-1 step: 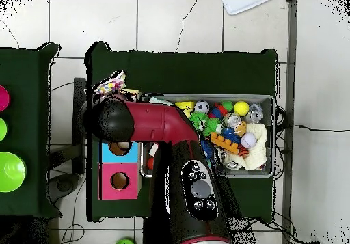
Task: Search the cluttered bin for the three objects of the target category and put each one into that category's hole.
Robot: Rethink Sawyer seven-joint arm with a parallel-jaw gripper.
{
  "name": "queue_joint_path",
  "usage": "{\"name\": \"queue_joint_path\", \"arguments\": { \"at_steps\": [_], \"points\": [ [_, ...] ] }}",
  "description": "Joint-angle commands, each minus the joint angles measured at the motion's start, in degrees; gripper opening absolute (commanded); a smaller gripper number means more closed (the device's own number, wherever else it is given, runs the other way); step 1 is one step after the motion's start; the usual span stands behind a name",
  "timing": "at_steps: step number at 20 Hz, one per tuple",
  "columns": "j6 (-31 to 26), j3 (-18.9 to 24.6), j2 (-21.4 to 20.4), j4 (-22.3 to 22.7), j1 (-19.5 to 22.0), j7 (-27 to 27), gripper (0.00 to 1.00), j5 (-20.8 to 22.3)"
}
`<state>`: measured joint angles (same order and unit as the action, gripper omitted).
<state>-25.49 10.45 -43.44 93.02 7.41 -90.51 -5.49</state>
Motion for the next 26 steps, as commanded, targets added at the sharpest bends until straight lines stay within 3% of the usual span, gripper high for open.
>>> {"name": "queue_joint_path", "arguments": {
  "at_steps": [1, 26],
  "points": [
    [2.8, -1.3, 3.3, -0.2, 0.0, -7.4, 0.00, 3.0],
    [8.0, -2.4, 7.5, -1.0, -0.5, -7.3, 0.00, 3.0]
  ]
}}
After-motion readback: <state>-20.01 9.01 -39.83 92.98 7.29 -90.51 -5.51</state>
